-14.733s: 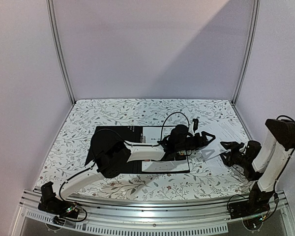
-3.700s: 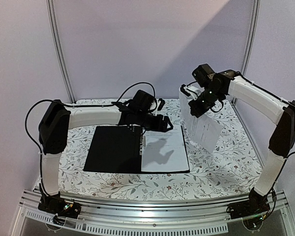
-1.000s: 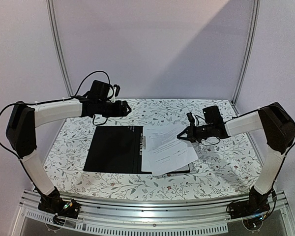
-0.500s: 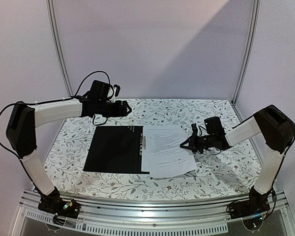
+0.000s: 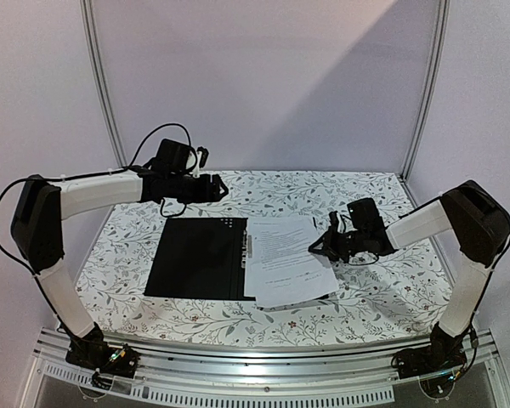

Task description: Put the files into the folder

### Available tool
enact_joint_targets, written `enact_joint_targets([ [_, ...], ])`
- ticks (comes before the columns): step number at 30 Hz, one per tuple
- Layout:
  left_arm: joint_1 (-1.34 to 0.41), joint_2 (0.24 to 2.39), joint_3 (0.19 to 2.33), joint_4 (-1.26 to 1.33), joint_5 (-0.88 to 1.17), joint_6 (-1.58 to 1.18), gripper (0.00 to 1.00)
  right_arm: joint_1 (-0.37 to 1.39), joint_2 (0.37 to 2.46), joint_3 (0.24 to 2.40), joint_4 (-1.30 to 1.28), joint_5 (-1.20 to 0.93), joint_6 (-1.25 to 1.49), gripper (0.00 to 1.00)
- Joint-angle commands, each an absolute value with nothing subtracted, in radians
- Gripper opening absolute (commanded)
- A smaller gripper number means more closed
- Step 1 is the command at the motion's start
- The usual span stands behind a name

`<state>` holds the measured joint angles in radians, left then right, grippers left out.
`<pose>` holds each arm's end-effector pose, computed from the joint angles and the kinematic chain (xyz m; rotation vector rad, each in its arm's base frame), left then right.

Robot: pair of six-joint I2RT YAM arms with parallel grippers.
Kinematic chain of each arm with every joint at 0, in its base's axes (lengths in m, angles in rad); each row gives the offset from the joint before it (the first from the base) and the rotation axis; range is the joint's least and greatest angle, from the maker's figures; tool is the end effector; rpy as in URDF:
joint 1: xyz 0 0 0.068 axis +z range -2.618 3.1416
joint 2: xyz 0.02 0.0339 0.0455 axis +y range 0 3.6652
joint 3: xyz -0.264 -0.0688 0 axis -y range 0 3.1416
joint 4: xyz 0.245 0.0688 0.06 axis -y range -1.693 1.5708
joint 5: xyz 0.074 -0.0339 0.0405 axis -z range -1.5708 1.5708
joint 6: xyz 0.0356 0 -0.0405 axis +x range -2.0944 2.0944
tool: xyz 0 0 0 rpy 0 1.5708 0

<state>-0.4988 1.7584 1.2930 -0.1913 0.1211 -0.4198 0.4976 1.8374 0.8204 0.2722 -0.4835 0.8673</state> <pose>0.3507 -0.1959 0.2498 0.1592 2.2928 -0.6257 0.2970 0.1802 0.1198 0.1967 2.5421 1.1856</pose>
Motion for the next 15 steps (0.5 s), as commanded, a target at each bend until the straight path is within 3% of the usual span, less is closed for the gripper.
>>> enact_joint_targets([
  [1, -0.485, 1.774, 1.292, -0.179, 0.127, -0.423, 0.78, 0.505, 1.812, 0.841, 0.171, -0.437, 0.83, 0.03],
  [15, -0.485, 1.775, 1.291, -0.179, 0.129, -0.424, 0.78, 0.504, 1.807, 0.725, 0.451, -0.445, 0.982, 0.0],
])
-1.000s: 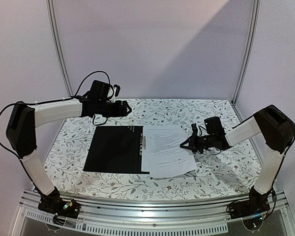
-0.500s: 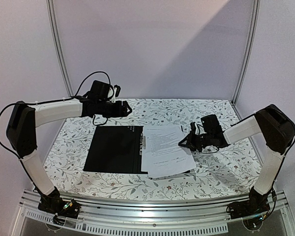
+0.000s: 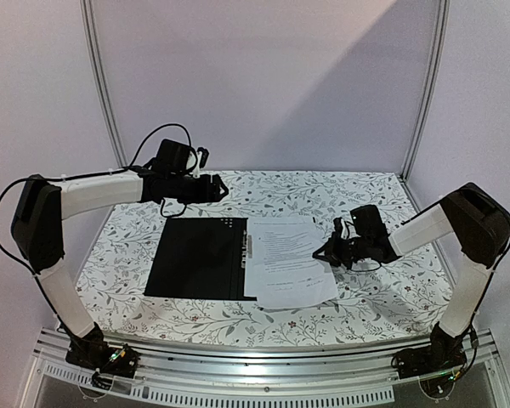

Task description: Put the files into the folder

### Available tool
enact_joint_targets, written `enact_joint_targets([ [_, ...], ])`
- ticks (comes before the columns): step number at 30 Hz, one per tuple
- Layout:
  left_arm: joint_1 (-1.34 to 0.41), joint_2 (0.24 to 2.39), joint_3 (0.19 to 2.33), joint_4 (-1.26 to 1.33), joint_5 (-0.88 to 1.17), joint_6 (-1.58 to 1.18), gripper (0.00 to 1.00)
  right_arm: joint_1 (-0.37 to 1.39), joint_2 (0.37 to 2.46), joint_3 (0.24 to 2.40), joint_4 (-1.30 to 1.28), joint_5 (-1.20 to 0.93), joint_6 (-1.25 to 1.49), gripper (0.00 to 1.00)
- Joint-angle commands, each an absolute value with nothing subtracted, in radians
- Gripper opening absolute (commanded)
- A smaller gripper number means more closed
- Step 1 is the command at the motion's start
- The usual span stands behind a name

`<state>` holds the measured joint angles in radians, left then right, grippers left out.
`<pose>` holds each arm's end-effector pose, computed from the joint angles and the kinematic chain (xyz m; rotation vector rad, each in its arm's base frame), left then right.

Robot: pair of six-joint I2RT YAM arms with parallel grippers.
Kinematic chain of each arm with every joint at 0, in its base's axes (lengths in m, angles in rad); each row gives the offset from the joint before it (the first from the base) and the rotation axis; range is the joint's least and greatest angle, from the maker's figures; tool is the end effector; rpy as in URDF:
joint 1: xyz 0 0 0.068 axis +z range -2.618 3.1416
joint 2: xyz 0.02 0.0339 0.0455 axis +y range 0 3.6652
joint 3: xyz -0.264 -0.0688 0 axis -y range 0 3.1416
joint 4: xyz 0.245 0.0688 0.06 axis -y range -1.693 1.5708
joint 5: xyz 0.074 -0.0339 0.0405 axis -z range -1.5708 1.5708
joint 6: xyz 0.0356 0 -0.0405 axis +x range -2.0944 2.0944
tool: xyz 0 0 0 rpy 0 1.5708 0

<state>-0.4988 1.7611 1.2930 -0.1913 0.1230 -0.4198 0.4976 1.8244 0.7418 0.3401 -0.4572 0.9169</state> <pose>0.3510 -0.1962 0.2488 0.1602 2.2958 -0.6268 0.2844 0.1724 0.1092 0.2749 2.5415 1.1761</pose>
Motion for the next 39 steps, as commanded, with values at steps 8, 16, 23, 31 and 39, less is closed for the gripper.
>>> enact_joint_targets([
  [8, -0.485, 1.778, 1.29, -0.178, 0.132, -0.425, 0.78, 0.51, 1.843, 0.752, 0.511, -0.438, 1.022, 0.0],
  [16, -0.483, 1.781, 1.29, -0.178, 0.132, -0.424, 0.78, 0.515, 1.896, 0.807, 0.485, -0.477, 1.006, 0.0],
  [23, -0.483, 1.784, 1.291, -0.178, 0.134, -0.424, 0.78, 0.519, 1.907, 0.808, 0.478, -0.484, 1.0, 0.0],
  [31, -0.482, 1.785, 1.292, -0.178, 0.132, -0.422, 0.78, 0.52, 1.906, 0.835, 0.416, -0.484, 0.968, 0.14],
  [39, -0.479, 1.792, 1.296, -0.19, 0.113, -0.424, 0.78, 0.524, 1.864, 0.874, 0.248, -0.443, 0.893, 0.51],
])
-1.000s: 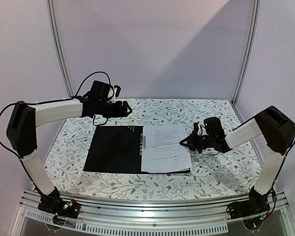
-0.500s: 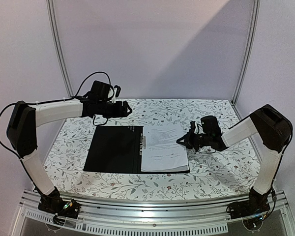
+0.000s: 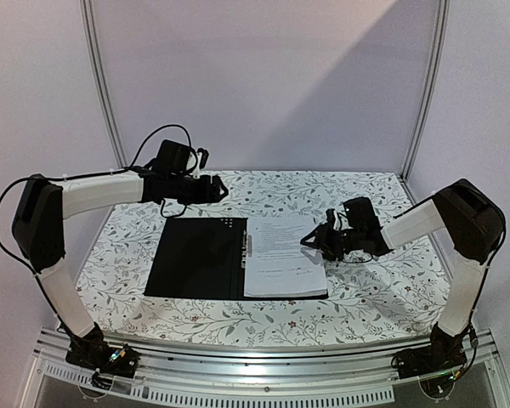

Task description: Put the files into the folder

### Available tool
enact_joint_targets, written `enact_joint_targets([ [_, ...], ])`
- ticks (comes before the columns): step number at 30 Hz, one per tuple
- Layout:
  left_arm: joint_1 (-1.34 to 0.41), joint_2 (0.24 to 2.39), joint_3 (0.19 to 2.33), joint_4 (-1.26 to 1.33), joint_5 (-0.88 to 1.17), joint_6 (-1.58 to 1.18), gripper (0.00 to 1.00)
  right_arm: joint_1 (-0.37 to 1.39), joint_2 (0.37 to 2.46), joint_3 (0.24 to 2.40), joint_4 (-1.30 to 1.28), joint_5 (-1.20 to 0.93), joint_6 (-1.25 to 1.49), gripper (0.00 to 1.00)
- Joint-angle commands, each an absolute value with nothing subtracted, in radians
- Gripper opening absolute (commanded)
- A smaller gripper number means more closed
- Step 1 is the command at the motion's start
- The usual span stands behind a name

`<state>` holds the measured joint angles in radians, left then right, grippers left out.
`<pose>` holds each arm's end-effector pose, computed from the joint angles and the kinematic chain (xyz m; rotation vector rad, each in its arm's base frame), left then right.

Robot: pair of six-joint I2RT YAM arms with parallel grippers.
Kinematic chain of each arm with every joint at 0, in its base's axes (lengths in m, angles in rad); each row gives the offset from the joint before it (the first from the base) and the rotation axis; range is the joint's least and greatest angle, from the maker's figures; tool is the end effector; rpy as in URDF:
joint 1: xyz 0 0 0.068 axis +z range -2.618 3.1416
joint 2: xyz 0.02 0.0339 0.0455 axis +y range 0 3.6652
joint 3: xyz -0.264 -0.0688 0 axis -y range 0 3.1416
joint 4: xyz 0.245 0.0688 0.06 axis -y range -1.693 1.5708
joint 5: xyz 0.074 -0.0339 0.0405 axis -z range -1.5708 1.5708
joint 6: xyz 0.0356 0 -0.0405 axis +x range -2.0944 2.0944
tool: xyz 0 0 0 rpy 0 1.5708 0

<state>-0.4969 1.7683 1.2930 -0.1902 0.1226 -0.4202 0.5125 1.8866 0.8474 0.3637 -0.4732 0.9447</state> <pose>0.3523 -0.1960 0.2461 0.1572 2.3018 -0.6234 0.3061 0.1909 0.1176 0.2519 2.4894 1.2418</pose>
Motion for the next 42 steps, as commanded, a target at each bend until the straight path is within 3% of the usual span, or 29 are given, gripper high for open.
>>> enact_joint_targets([
  [1, -0.479, 1.792, 1.296, -0.193, 0.109, -0.423, 0.78, 0.526, 1.857, 0.879, 0.223, -0.43, 0.881, 0.55],
  [6, -0.475, 1.806, 1.311, -0.231, 0.051, -0.406, 0.78, 0.535, 1.822, 0.909, 0.089, -0.364, 0.834, 0.71],
  [13, -0.456, 1.846, 1.329, -0.265, 0.003, -0.379, 0.79, 0.536, 1.789, 0.923, -0.029, -0.296, 0.768, 0.78],
  [23, -0.457, 1.921, 1.334, -0.216, 0.136, -0.389, 0.79, 0.536, 1.79, 0.934, -0.049, -0.282, 0.71, 0.8],
  [42, -0.457, 1.913, 1.34, -0.233, 0.127, -0.391, 0.78, 0.58, 1.882, 1.058, -0.094, -0.303, 0.69, 0.8],
])
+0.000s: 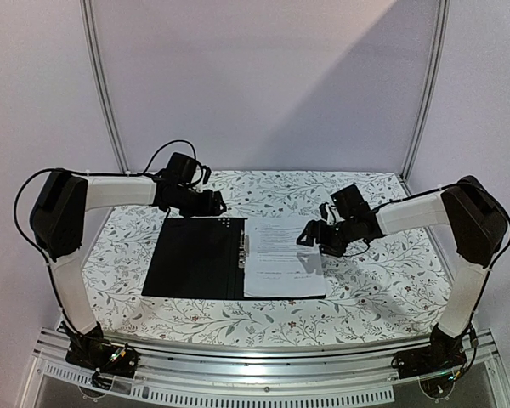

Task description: Put the files into the folder

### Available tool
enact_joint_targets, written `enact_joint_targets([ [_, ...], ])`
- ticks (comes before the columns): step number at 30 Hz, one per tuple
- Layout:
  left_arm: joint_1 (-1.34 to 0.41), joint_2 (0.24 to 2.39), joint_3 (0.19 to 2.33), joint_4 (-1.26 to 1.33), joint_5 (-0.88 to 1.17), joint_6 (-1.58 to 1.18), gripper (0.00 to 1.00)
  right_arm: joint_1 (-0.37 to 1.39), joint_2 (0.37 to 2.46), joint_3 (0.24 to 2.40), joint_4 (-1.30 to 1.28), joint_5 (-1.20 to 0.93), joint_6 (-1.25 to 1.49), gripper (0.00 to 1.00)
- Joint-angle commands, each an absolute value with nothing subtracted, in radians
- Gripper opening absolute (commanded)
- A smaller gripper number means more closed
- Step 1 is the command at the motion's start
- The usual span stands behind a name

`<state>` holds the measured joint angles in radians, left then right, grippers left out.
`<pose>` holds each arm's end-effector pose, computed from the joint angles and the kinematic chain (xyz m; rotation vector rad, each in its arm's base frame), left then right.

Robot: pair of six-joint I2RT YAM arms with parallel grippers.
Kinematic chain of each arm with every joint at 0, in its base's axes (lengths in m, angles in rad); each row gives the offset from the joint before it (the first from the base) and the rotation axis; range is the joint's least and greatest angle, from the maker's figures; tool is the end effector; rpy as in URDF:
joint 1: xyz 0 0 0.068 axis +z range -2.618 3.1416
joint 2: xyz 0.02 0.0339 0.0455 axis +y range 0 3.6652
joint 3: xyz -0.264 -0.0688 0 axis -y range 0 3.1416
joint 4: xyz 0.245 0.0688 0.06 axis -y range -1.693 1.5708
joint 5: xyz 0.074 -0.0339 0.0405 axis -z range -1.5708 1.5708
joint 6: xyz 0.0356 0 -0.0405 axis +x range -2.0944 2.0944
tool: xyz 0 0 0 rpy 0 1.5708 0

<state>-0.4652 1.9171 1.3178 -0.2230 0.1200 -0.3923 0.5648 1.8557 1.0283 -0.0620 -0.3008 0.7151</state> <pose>0.3736 -0.1923 0.1931 0.1474 2.4519 -0.5351 0.3088 0.2081 0.1432 0.0566 2.6355 0.8773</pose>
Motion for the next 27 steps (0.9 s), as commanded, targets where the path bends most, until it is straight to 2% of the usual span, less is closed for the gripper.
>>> enact_joint_targets([
  [1, -0.458, 1.913, 1.339, -0.233, 0.127, -0.393, 0.78, 0.586, 1.885, 1.064, -0.102, -0.297, 0.685, 0.8],
  [15, -0.463, 1.92, 1.339, -0.236, 0.139, -0.398, 0.78, 0.61, 1.882, 1.106, -0.17, -0.24, 0.655, 0.81],
  [27, -0.48, 2.012, 1.322, -0.132, 0.245, -0.405, 0.78, 0.611, 1.882, 1.159, -0.255, -0.184, 0.605, 0.88],
])
